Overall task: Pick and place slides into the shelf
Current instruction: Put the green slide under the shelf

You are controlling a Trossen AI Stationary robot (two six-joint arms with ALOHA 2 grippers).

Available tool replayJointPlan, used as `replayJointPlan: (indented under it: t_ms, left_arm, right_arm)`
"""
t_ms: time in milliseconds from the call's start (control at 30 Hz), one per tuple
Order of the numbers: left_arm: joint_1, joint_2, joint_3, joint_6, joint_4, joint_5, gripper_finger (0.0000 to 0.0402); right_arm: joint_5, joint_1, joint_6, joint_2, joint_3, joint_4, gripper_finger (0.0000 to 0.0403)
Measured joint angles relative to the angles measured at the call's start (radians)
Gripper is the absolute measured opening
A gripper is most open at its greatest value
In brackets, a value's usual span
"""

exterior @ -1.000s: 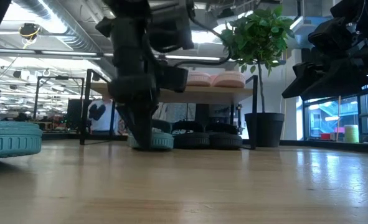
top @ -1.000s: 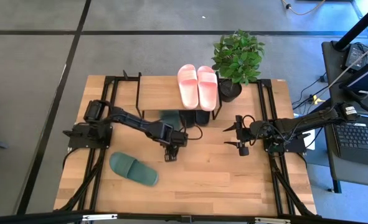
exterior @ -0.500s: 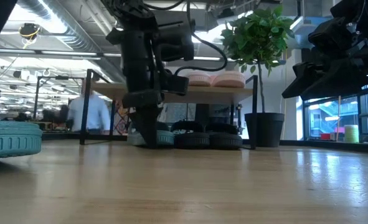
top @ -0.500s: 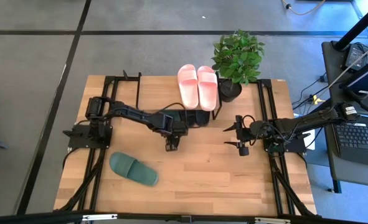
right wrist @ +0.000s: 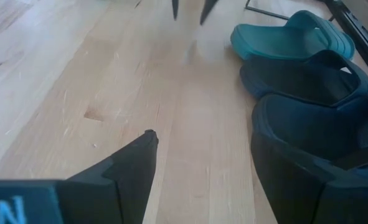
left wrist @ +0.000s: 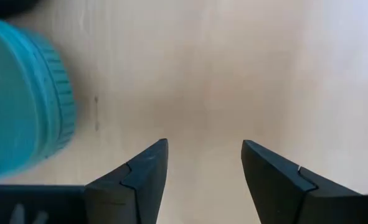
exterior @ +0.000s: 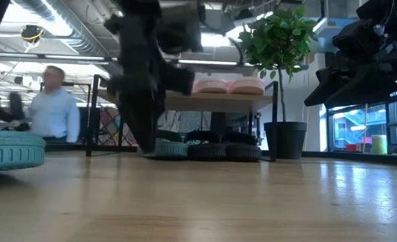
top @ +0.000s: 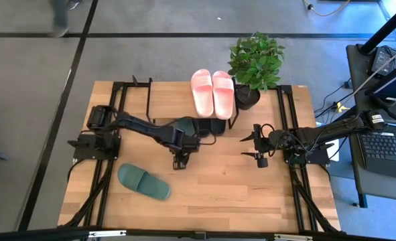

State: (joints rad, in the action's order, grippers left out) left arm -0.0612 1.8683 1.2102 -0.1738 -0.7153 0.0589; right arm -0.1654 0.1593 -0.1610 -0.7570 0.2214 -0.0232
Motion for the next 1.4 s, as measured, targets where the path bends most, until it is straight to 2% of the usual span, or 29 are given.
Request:
replayJointPlan:
  t_ms: [167, 400, 600, 800, 933, 1133, 1400]
  left_arm:
    - [-0.055, -0.104, 0.001, -0.160, -0.103, 0.052, 0.0196]
    - [-0.183, -0.248, 0.001, -0.599, -0.389, 0.172, 0.0196]
    - [-0.306, -0.283, 0.010, -0.951, -0.578, 0.149, 0.0195]
    - [-0.403, -0.238, 0.073, -1.185, -0.675, 0.076, 0.0195]
    - [-0.442, -0.184, 0.117, -1.290, -0.712, 0.007, 0.0195]
    - [-0.477, -0.079, 0.157, -1.364, -0.796, -0.103, 0.0195]
    - [-0.486, 0.012, 0.158, -1.363, -0.786, -0.180, 0.0195]
  right_arm:
    - [0.000, 0.000, 0.001, -0.003, 0.000, 0.007, 0.0257]
    - [0.000, -0.002, 0.000, -0.012, 0.000, 0.007, 0.0257]
    - [0.000, -0.009, -0.001, -0.013, 0.000, 0.005, 0.0257]
    - [0.000, -0.026, -0.001, -0.013, 0.000, -0.001, 0.0257]
    - [0.000, -0.033, -0.001, -0.013, 0.000, -0.001, 0.0257]
    - [0.000, -0.033, -0.001, -0.013, 0.000, -0.001, 0.0257]
    - [0.000, -0.033, 0.001, -0.013, 0.000, -0.001, 0.0257]
